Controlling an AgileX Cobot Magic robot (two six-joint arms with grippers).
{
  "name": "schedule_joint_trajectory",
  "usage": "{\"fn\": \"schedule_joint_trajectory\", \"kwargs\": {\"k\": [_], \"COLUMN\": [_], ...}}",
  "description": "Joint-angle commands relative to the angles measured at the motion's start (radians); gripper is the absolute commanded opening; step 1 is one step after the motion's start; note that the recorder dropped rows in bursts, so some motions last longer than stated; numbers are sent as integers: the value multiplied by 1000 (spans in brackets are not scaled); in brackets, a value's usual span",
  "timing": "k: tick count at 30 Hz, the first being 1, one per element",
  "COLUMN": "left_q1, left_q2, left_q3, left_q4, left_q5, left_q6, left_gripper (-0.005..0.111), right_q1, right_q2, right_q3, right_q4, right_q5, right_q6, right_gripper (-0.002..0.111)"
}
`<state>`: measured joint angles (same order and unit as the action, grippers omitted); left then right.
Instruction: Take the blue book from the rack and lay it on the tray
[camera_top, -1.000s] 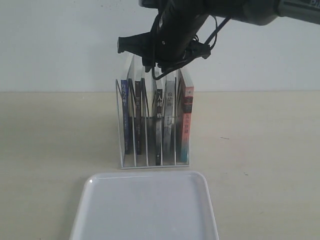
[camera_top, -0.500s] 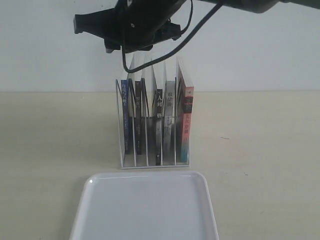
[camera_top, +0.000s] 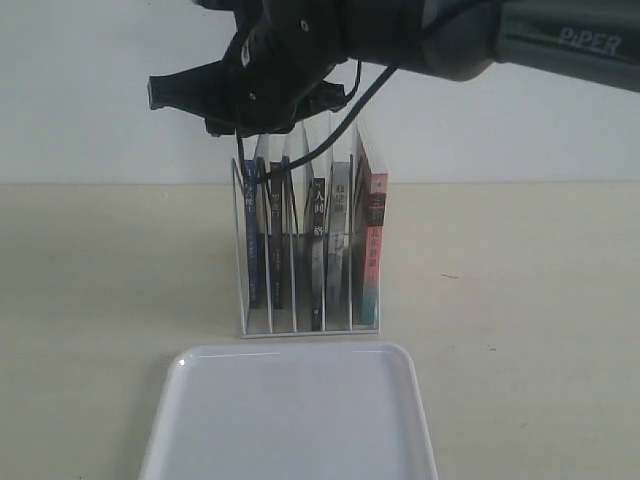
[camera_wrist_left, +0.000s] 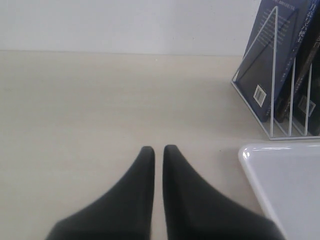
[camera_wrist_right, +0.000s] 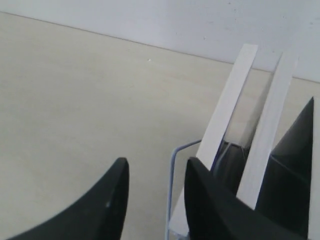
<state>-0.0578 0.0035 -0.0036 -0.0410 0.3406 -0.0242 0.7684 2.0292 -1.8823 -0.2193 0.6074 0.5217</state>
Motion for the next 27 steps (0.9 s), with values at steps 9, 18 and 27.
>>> {"fn": "schedule_joint_trajectory", "kwargs": {"k": [9, 18, 27], "left_q1": [4, 4, 4], "left_q2": [-4, -4, -4], "left_q3": [4, 4, 4], "left_q4": [1, 1, 1], "left_q5": [-4, -4, -4], "left_q6": [-9, -9, -9], "left_gripper": [6, 6, 6], "right_q1": [-3, -3, -3], "right_q2": [14, 43, 68], "right_q3": [-4, -4, -4], "right_q4": [-72, -78, -80], "right_q5": [17, 20, 1], "right_q6": [56, 72, 84], "right_gripper": [36, 36, 36]}}
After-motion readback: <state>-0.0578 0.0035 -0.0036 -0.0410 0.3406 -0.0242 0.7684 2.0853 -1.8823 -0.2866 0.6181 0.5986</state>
